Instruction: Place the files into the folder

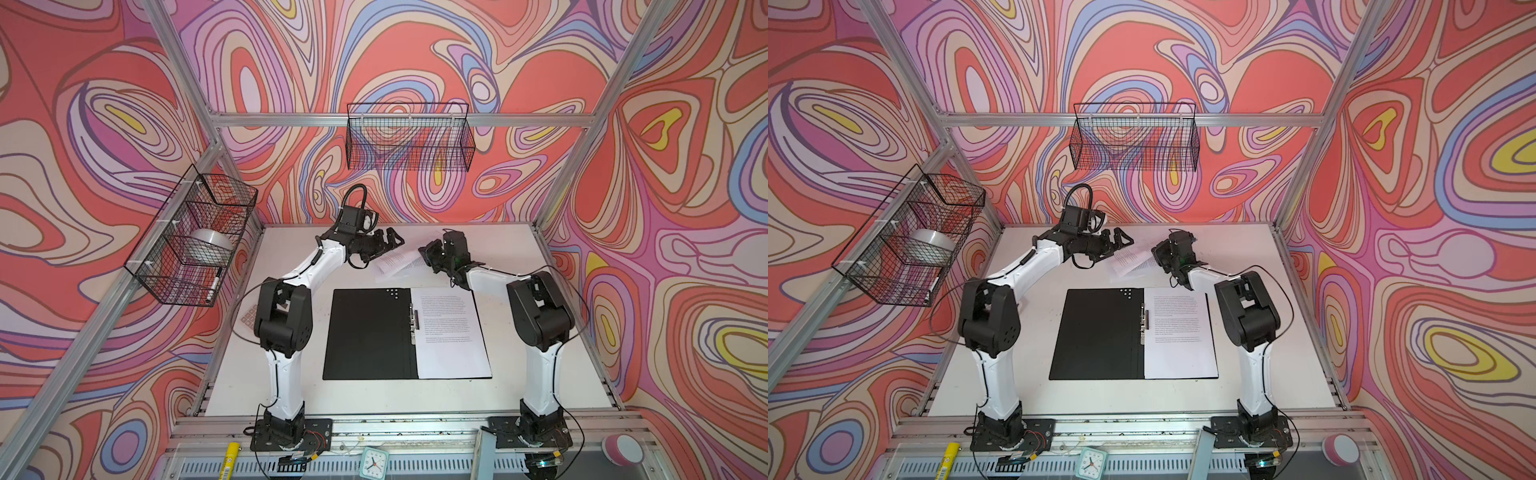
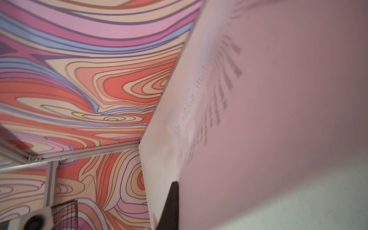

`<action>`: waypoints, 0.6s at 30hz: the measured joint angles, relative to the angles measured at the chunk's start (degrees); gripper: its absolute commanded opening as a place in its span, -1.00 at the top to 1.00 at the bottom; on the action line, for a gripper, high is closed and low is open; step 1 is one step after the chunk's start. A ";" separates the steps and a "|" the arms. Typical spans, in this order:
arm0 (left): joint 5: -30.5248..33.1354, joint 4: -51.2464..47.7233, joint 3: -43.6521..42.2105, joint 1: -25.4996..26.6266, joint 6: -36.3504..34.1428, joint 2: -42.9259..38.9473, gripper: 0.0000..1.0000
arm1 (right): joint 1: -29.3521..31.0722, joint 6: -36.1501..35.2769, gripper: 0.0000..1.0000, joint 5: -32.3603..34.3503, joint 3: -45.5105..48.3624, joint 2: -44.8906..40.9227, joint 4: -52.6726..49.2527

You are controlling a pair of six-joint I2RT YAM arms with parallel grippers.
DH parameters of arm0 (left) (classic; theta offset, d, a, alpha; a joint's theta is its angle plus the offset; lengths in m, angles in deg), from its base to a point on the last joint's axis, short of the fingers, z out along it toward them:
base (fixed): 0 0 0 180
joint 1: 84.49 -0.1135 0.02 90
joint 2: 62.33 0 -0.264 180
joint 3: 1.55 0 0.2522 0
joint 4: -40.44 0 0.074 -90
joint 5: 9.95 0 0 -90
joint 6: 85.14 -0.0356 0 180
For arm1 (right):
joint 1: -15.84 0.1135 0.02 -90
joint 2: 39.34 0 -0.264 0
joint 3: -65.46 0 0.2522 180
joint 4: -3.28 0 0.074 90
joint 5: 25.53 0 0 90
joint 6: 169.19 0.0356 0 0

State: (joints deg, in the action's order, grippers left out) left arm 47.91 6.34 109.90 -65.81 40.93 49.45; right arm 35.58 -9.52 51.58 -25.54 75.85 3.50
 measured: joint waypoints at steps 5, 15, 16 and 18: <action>1.03 -0.13 -2.45 0.00 -2.45 -12.31 -1.00 | -1.44 -9.35 1.00 -5.66 -2.99 -8.96 -9.46; 2.23 -2.34 -19.17 0.00 -9.33 -30.14 -1.00 | -4.00 -31.10 1.00 -11.89 -7.65 -19.04 -35.95; 2.25 -2.58 -20.81 0.00 -9.73 -31.50 -1.00 | -4.26 -32.83 1.00 -12.33 -8.13 -19.63 -38.21; 2.58 -2.73 -25.16 0.00 -10.95 -35.01 -1.00 | -4.57 -36.52 1.00 -13.84 -9.09 -21.05 -43.25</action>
State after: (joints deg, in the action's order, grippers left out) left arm 50.49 3.61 84.74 -65.81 29.98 14.44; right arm 31.01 -46.04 37.75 -34.63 54.80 -39.76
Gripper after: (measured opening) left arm 0.994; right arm 0.047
